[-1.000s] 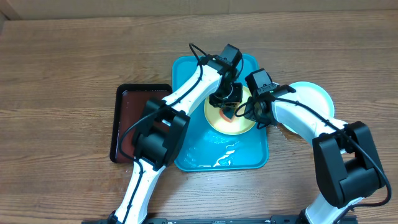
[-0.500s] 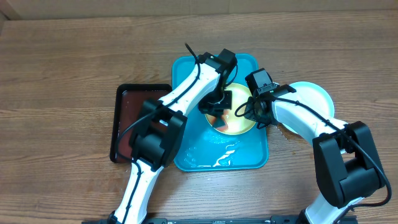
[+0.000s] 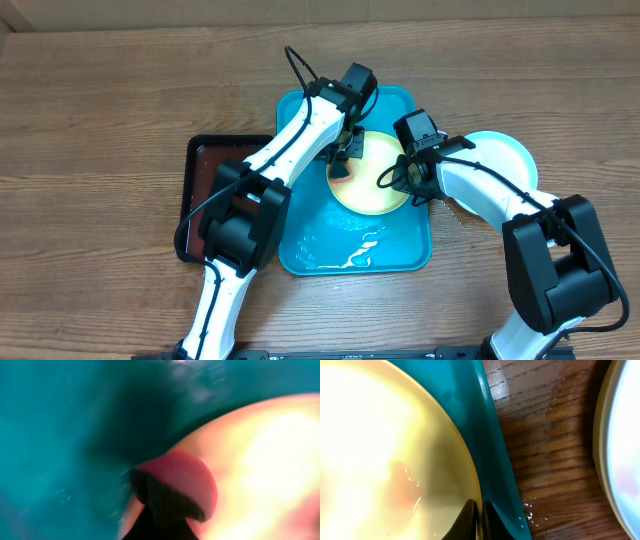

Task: Clean dirty plates on tray and stack at the side
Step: 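Scrub the yellow plate's red stain with the left gripper's sponge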

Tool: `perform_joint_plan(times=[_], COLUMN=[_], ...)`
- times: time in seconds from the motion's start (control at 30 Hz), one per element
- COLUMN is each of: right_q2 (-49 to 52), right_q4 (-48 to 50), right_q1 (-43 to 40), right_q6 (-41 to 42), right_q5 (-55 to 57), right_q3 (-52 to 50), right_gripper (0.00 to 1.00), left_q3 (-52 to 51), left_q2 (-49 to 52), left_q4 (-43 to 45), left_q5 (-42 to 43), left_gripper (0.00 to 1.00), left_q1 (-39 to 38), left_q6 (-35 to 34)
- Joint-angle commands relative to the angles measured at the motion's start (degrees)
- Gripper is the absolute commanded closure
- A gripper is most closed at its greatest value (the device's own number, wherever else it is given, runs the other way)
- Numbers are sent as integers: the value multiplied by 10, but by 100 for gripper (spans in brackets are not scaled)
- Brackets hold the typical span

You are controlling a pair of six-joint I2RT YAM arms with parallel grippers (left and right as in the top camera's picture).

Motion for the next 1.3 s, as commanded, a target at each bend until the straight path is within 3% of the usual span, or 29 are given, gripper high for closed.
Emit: perform_joint_plan(times=[0.0, 0.13, 0.43, 0.57, 0.67, 1.0, 1.27], right_q2=[6, 6, 6, 6, 6, 6, 6], right_q4=[-9, -9, -9, -9, -11, -13, -13], right_q1=[-4, -4, -4, -4, -4, -4, -4], right_q6=[-38, -38, -38, -38, -38, -38, -40], right_q5=[30, 29, 29, 29, 30, 30, 30], right_q3=[-3, -3, -3, -3, -3, -3, -3], right_gripper=[96, 96, 96, 96, 96, 96, 96], left_q3=[-10, -24, -24, -24, -24, -22, -22], left_q2=[-15, -13, 29, 34, 34, 15, -25], left_q4=[49, 97, 91, 66, 38, -67, -42], left_q5=[133, 227, 315, 313, 283, 70, -98], left_gripper=[96, 96, 96, 96, 96, 96, 96], left_q1=[2, -2, -14, -34, -44, -21, -14], left_q6=[10, -13, -23, -7, -5, -51, -29])
